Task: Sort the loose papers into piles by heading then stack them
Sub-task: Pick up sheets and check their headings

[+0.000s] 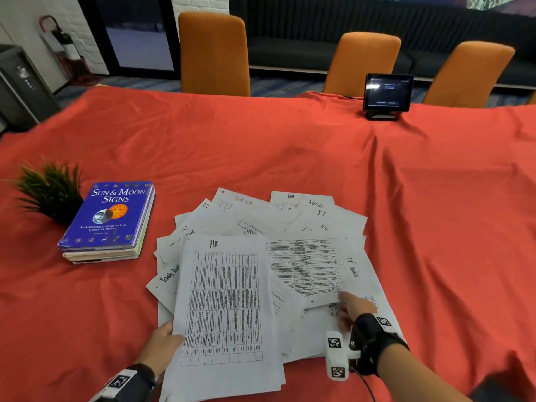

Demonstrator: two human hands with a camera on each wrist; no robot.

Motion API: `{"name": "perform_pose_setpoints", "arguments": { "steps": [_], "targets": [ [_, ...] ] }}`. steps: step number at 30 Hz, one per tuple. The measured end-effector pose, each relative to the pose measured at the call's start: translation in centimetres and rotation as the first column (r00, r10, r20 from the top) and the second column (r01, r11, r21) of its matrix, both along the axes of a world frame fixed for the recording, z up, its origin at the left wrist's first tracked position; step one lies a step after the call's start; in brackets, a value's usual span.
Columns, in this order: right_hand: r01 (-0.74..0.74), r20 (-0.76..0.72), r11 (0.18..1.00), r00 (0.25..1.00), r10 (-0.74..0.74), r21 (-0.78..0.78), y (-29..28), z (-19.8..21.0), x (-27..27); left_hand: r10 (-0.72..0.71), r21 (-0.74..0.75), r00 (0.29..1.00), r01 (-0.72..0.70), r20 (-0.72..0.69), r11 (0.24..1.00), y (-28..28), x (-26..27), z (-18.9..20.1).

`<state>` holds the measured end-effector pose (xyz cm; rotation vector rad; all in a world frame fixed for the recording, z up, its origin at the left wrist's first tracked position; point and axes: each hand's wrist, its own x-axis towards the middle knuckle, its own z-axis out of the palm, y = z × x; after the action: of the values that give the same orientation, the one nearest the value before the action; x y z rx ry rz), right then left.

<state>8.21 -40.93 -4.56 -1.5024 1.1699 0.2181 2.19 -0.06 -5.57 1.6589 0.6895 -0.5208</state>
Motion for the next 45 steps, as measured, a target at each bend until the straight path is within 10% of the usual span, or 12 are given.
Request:
{"name": "perform_pose_setpoints", "arguments": {
  "steps": [12,16,21,30,37,45],
  "targets": [
    [-0.076,0.27,0.967,0.952,0.143,-0.245,2.1,4.8,4.0,0.064,-0.061,0.997,-0.062,0.038,0.996,-0.5,0.2,1.4],
    [0.053,0.563,0.881,0.787,0.253,-0.47,-0.7,12.0,6.8,0.051,-0.05,0.998,-0.049,0.037,0.998,0.1,0.3,1.3],
    [0.125,0.793,0.927,0.565,0.227,-0.354,-1.6,18.6,8.7,0.042,-0.033,0.999,-0.041,0.009,0.999,-0.2,0.4,0.9],
    [-0.371,0.442,0.879,0.763,0.472,-0.299,2.9,10.8,7.6,0.098,-0.191,0.994,-0.105,-0.046,0.976,-0.9,0.3,1.0],
    [-0.668,0.178,0.712,0.69,0.702,-0.216,10.2,6.2,4.2,0.129,-0.36,0.987,-0.155,-0.096,0.92,-1.4,0.0,3.2],
    [-0.803,0.08,0.582,0.577,0.813,-0.125,15.1,4.0,4.8,-0.139,-0.104,0.99,0.139,-0.002,0.985,-1.7,0.1,1.0]
  ]
}}
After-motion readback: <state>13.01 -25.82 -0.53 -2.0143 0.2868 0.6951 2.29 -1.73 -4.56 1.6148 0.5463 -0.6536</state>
